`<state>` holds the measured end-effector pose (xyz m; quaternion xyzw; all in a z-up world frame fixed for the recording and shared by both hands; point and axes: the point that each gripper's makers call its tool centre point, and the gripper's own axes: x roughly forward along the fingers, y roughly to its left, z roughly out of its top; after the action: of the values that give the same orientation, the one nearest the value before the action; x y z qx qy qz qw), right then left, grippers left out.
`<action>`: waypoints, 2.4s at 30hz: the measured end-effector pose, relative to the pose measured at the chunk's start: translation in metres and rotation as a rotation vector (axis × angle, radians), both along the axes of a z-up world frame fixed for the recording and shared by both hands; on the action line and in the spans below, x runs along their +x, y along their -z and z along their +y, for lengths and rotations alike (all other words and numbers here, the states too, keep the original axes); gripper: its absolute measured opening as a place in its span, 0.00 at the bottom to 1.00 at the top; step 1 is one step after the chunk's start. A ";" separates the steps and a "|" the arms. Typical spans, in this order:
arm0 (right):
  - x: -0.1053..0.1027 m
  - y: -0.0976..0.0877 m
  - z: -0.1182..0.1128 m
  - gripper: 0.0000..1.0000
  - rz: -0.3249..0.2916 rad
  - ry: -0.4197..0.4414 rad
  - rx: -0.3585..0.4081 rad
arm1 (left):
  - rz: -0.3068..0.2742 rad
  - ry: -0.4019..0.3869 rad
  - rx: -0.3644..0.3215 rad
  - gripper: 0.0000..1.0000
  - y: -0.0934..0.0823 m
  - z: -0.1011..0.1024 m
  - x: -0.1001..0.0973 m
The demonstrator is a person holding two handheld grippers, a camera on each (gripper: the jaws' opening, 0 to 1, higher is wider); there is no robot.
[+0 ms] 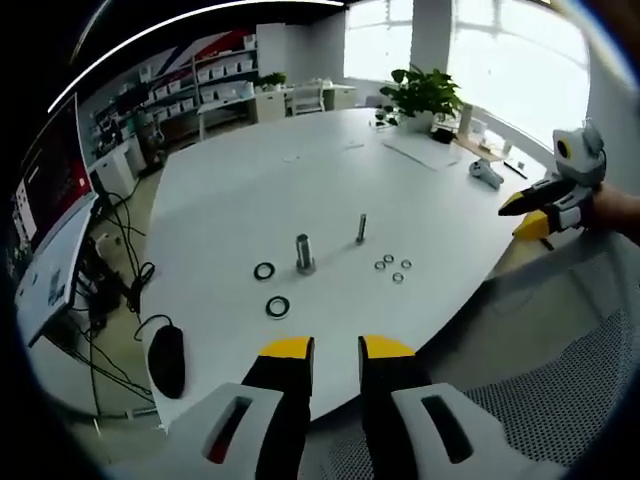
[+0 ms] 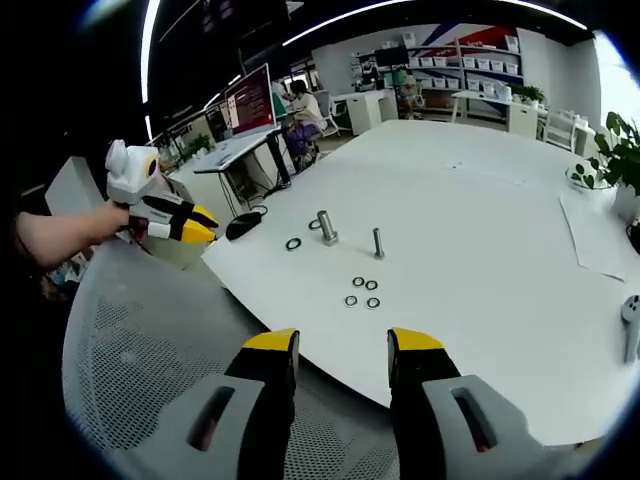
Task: Place the washer onto the threaded stud by aligning its center hole with the stud, sliding it down to the base, and recovering from edge contact or off-axis alignment until the washer reaches the visible bottom stop.
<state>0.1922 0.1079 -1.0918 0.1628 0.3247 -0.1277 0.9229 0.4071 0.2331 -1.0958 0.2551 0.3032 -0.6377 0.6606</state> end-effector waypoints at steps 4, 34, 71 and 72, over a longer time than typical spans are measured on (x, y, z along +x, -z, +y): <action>-0.002 0.001 -0.002 0.38 0.001 0.007 -0.004 | 0.038 -0.030 0.017 0.16 0.001 0.000 0.007; -0.006 -0.002 -0.013 0.38 0.008 0.058 -0.035 | 0.053 0.011 0.271 0.20 0.083 -0.051 0.061; -0.010 -0.002 -0.021 0.39 0.014 0.089 -0.060 | -0.059 0.194 0.453 0.26 0.142 -0.094 0.083; -0.010 -0.002 -0.020 0.39 0.014 0.090 -0.059 | -0.059 0.196 0.458 0.25 0.142 -0.094 0.082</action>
<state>0.1821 0.0874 -1.0899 0.1489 0.3197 -0.1795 0.9183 0.4889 0.1395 -1.2382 0.4449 0.3943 -0.6056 0.5291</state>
